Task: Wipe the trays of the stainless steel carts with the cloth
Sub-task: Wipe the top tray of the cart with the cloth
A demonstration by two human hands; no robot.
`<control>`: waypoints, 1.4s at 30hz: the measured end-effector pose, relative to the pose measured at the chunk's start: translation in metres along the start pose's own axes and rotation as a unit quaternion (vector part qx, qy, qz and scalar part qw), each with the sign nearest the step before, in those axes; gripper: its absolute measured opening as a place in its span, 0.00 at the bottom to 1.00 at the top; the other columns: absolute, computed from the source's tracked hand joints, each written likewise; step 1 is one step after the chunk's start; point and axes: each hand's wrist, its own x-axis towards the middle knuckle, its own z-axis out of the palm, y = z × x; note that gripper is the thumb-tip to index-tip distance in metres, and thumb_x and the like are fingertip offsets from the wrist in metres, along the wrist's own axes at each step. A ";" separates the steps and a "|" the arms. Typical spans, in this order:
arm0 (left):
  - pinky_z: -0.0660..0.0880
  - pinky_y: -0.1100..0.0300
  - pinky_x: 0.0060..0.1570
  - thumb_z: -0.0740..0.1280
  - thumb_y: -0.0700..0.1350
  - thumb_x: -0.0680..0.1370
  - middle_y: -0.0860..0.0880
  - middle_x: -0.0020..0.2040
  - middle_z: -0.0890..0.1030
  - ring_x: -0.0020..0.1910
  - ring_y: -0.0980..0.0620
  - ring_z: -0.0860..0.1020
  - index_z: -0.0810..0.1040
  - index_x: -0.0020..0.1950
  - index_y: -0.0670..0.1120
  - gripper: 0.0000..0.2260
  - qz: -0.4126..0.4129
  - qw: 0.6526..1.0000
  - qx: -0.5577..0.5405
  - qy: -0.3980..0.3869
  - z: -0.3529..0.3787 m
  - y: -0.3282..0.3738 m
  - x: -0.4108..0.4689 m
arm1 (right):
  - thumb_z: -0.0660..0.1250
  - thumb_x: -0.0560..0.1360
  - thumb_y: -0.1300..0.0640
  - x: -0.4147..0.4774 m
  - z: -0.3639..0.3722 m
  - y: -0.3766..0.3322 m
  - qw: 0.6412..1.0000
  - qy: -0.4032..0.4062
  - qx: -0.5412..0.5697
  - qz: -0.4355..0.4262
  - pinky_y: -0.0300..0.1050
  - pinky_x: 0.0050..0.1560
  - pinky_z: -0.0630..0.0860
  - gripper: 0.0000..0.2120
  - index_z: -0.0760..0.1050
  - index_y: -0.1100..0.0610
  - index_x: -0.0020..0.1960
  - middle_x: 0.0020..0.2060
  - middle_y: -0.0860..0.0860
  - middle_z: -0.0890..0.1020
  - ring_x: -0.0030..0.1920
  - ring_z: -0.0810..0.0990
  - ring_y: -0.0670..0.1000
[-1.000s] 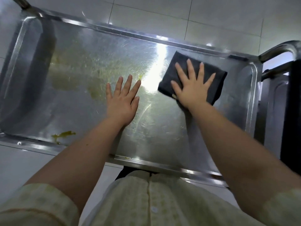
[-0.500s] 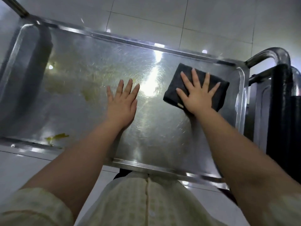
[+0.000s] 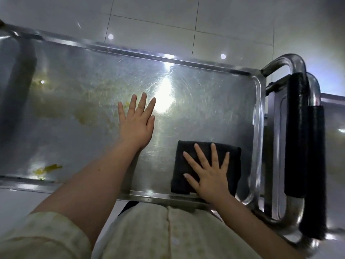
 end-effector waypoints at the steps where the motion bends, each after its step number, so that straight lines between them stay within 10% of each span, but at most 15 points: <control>1: 0.41 0.34 0.73 0.45 0.55 0.82 0.50 0.81 0.51 0.79 0.44 0.47 0.51 0.80 0.57 0.24 -0.001 1.000 -0.001 0.001 0.000 0.000 0.000 | 0.46 0.78 0.32 0.019 -0.007 0.010 1.000 0.009 -0.005 -0.002 0.78 0.68 0.45 0.29 0.48 0.36 0.78 0.79 0.46 0.51 0.78 0.45 0.64; 9: 0.40 0.36 0.74 0.48 0.54 0.83 0.50 0.80 0.54 0.79 0.45 0.49 0.53 0.79 0.58 0.24 -0.003 1.000 -0.002 0.017 0.002 -0.001 0.003 | 0.42 0.76 0.29 0.204 -0.083 0.113 0.983 0.015 0.020 0.181 0.75 0.69 0.36 0.31 0.38 0.34 0.76 0.79 0.43 0.41 0.77 0.36 0.61; 20: 0.40 0.34 0.73 0.49 0.54 0.83 0.50 0.80 0.54 0.79 0.44 0.49 0.52 0.79 0.58 0.24 0.001 1.000 -0.003 0.016 0.003 -0.001 0.003 | 0.43 0.78 0.31 -0.036 0.009 0.036 0.995 -0.017 -0.022 0.099 0.74 0.70 0.43 0.32 0.50 0.40 0.79 0.79 0.50 0.54 0.78 0.45 0.65; 32: 0.40 0.34 0.73 0.46 0.55 0.83 0.50 0.81 0.52 0.79 0.44 0.48 0.50 0.80 0.58 0.24 0.004 1.000 0.009 0.013 0.004 -0.004 0.002 | 0.40 0.75 0.28 0.179 -0.073 0.123 0.979 0.036 0.008 0.202 0.73 0.71 0.37 0.32 0.39 0.34 0.76 0.79 0.43 0.43 0.78 0.39 0.60; 42: 0.37 0.35 0.72 0.44 0.54 0.83 0.50 0.81 0.48 0.79 0.45 0.45 0.47 0.80 0.57 0.24 -0.004 1.000 0.030 -0.006 -0.002 -0.001 0.002 | 0.46 0.78 0.33 -0.018 0.009 0.016 0.990 0.016 0.001 0.142 0.75 0.70 0.41 0.31 0.50 0.41 0.79 0.79 0.49 0.52 0.78 0.44 0.65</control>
